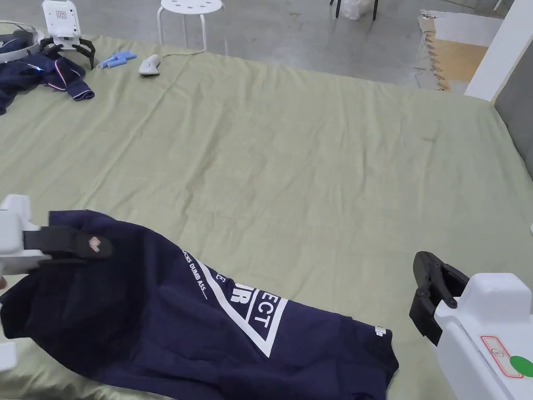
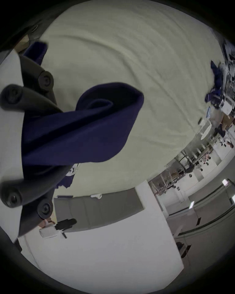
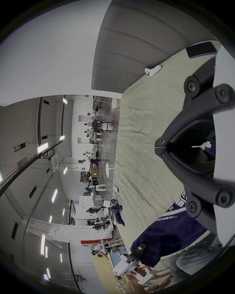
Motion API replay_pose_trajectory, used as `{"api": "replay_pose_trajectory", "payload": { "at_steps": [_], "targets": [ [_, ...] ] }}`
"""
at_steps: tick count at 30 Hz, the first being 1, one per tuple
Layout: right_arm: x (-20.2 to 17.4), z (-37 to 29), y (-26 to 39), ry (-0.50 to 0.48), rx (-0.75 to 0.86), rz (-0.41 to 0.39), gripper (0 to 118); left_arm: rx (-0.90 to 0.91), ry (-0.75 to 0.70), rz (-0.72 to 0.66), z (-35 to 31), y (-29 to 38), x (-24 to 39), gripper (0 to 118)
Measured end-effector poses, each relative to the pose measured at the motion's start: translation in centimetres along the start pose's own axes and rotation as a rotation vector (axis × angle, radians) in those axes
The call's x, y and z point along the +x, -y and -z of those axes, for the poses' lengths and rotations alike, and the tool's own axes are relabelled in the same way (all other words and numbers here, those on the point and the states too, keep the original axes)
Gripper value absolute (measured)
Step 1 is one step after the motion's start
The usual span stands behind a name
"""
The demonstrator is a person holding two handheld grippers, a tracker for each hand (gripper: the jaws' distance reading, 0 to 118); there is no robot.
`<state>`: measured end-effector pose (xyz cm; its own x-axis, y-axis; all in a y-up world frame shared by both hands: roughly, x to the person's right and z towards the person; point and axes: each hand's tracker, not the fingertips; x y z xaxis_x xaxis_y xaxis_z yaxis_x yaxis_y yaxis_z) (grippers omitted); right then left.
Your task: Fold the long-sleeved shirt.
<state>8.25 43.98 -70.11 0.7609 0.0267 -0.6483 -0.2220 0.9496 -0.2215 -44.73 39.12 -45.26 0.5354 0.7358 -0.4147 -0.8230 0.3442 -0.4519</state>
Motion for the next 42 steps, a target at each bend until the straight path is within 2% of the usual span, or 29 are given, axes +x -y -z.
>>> {"api": "replay_pose_trajectory", "payload": {
  "at_steps": [5,11,16,17,18,20,21,22,23,25,29,30,31,32,34,35,37,38,39,40,42],
  "targets": [
    [0.5,-0.4,0.2,0.011,0.000,0.009,0,-0.109,0.062,0.025,7.6,6.1,7.4,15],
    [1.8,-1.7,0.6,0.042,0.002,0.015,0,-0.236,0.129,0.044,20.0,12.8,14.8,15],
    [3.7,-2.7,0.9,0.091,0.001,0.028,0,-0.324,0.129,0.020,25.3,16.7,19.8,16],
    [4.0,-2.8,1.0,0.096,0.002,0.034,0,-0.309,0.126,0.016,25.5,16.8,20.3,20],
    [4.2,-2.9,1.0,0.103,0.002,0.038,0,-0.323,0.137,-0.004,25.5,17.1,21.1,28],
    [4.6,-3.0,1.1,0.108,0.005,0.043,0,-0.329,0.239,0.041,24.7,17.1,22.7,80],
    [4.7,-3.0,1.1,0.111,0.006,0.046,0,-0.319,0.271,0.052,23.7,16.8,22.8,100],
    [4.8,-3.0,1.0,0.113,0.007,0.049,0,-0.304,0.291,0.087,22.5,16.4,23.4,111],
    [4.8,-3.0,1.0,0.112,0.010,0.050,0,-0.267,0.327,0.117,20.9,15.6,24.0,110],
    [4.9,-2.9,1.0,0.115,0.015,0.055,0,-0.215,0.308,0.178,18.2,13.9,23.3,110],
    [4.8,-2.7,1.0,0.108,0.023,0.064,0,-0.086,0.211,0.234,13.2,10.0,19.8,110],
    [4.7,-2.6,1.0,0.106,0.024,0.065,0,-0.067,0.186,0.229,12.8,9.4,18.8,110],
    [4.6,-2.5,1.1,0.105,0.023,0.066,0,-0.068,0.166,0.189,12.9,9.1,17.5,102],
    [4.5,-2.4,1.2,0.100,0.021,0.068,0,-0.112,0.174,0.161,13.4,9.0,16.4,85],
    [4.3,-2.4,1.4,0.092,0.018,0.072,0,-0.197,0.200,0.128,14.8,9.4,14.0,39],
    [4.2,-2.4,1.4,0.091,0.014,0.073,0,-0.195,0.200,0.105,15.5,9.8,13.0,32],
    [4.2,-2.6,1.6,0.087,0.012,0.070,0,-0.256,0.119,0.076,17.4,11.0,11.4,25],
    [4.2,-2.7,1.6,0.088,0.010,0.067,0,-0.258,0.103,0.098,18.0,11.6,10.5,13],
    [4.3,-2.9,1.6,0.092,0.011,0.066,0,-0.248,0.082,0.061,18.6,12.1,9.6,7],
    [4.4,-3.1,1.7,0.093,0.011,0.064,0,-0.242,0.051,0.010,19.0,12.5,8.5,7],
    [4.7,-3.3,1.8,0.103,0.011,0.058,0,-0.235,0.123,-0.058,20.0,13.3,7.7,5]
  ]
}}
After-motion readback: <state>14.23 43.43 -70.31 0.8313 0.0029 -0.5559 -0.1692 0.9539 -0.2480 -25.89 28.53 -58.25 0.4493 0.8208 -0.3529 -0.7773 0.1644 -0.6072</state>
